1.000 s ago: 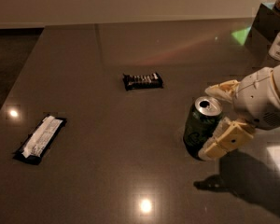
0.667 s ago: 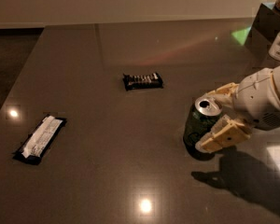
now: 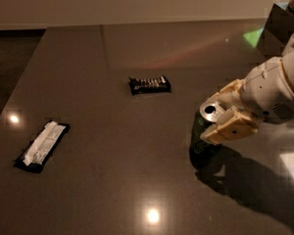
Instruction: Knock green can over
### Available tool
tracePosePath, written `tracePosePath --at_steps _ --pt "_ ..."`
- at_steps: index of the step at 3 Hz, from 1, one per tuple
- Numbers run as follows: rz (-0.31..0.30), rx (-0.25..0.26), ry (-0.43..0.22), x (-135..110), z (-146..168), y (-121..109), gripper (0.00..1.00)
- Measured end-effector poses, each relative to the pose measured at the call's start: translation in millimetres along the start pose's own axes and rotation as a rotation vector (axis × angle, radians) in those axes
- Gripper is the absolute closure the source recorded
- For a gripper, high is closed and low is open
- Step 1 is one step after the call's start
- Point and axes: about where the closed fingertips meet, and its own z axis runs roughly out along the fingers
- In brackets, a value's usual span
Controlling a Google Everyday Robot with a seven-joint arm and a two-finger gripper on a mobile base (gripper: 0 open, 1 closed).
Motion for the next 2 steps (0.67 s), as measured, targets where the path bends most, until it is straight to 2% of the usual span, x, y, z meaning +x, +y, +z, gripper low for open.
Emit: tracePosePath --at_steps 1,2 --pt "-0.01 -0.019 0.048 -11 -6 -1 0.87" --pt "-0.05 -0.026 0.125 -30 -10 3 1.0"
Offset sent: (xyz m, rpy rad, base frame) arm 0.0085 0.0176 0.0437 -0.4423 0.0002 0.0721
